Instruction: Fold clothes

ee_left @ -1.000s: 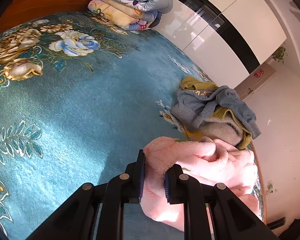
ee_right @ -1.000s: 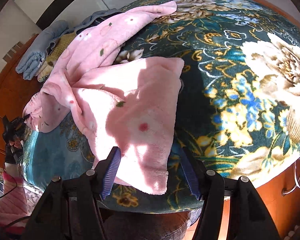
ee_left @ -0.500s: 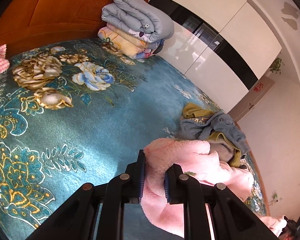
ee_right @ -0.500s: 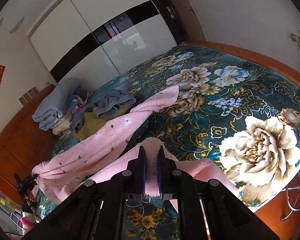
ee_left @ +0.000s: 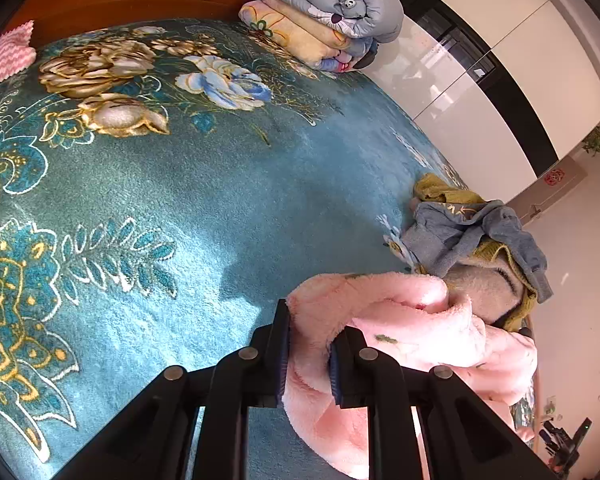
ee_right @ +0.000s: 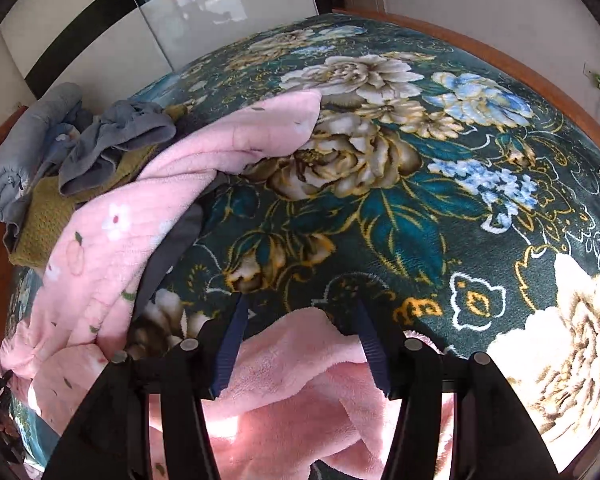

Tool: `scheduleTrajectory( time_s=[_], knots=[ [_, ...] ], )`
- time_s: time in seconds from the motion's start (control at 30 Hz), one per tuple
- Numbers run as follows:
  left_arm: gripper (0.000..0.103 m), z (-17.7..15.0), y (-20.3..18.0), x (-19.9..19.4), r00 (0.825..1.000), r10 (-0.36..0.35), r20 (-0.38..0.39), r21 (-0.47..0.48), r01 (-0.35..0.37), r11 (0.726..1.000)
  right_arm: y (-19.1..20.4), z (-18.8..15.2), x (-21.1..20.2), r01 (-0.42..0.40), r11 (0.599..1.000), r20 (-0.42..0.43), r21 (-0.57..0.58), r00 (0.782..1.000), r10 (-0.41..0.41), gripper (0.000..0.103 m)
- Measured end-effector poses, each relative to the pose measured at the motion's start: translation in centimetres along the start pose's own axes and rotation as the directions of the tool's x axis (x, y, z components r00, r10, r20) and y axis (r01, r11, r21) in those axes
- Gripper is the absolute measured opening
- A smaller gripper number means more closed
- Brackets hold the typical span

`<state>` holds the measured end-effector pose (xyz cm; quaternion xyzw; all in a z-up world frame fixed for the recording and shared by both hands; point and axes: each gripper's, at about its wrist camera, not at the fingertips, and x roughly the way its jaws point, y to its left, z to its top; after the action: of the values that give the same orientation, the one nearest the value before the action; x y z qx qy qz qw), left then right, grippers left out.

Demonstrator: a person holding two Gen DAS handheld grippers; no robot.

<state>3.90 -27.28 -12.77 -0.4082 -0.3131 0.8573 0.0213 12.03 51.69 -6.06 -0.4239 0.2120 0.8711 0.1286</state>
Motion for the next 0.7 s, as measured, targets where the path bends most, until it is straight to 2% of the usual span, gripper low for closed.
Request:
scheduleTrajectory(
  time_s=[0.07, 0.13, 0.23, 0.33, 0.43, 0.5, 0.57, 0.63, 0.7],
  knots=[
    [0.018, 0.0, 0.0, 0.0, 1.0, -0.012, 0.002, 0.005, 0.012, 1.0, -1.1, -0.4, -3.8, -0.016, 1.0, 0.066, 0.006, 0.998, 0.016, 0.057],
    [0.018, 0.0, 0.2, 0.0, 1.0, -0.022, 0.003, 0.005, 0.022, 1.0, -3.1, -2.2, -7.3, -0.032, 0.999, 0.11, 0.03, 0.994, 0.028, 0.066],
    [0.018, -0.2, 0.7, 0.2, 0.999, -0.036, 0.002, -0.006, 0.036, 0.999, -6.7, -7.1, -9.8, -0.034, 0.996, 0.089, 0.084, 0.996, 0.027, 0.07],
    [0.019, -0.6, 1.1, 0.6, 0.999, -0.044, -0.003, -0.036, 0.044, 0.998, -9.0, -11.8, -8.8, -0.056, 0.99, 0.013, 0.126, 0.998, 0.055, 0.07],
    [0.019, -0.9, 1.2, 0.6, 0.999, -0.036, -0.01, -0.041, 0.036, 0.999, -8.7, -13.6, -6.2, 0.022, 0.997, -0.042, 0.069, 0.999, -0.019, 0.07],
    [0.02, -1.2, 1.0, 0.3, 1.0, -0.026, -0.012, -0.034, 0.025, 0.999, -8.2, -13.5, -5.5, 0.076, 0.997, -0.014, 0.033, 0.997, -0.076, 0.07],
    [0.02, -1.3, 0.8, -0.1, 1.0, -0.024, -0.007, -0.023, 0.024, 0.999, -7.2, -13.2, -6.1, 0.104, 0.994, 0.056, -0.028, 0.993, -0.102, 0.07],
    [0.02, -1.4, 0.4, -0.2, 1.0, -0.019, 0.002, -0.007, 0.019, 1.0, -6.1, -12.7, -6.9, 0.08, 0.993, 0.106, -0.089, 0.992, -0.07, 0.07],
    [0.02, -1.5, 0.2, 0.1, 1.0, -0.015, 0.001, -0.015, 0.015, 1.0, -5.5, -12.1, -5.9, 0.063, 0.992, 0.07, -0.107, 0.996, -0.055, 0.07]
  ],
)
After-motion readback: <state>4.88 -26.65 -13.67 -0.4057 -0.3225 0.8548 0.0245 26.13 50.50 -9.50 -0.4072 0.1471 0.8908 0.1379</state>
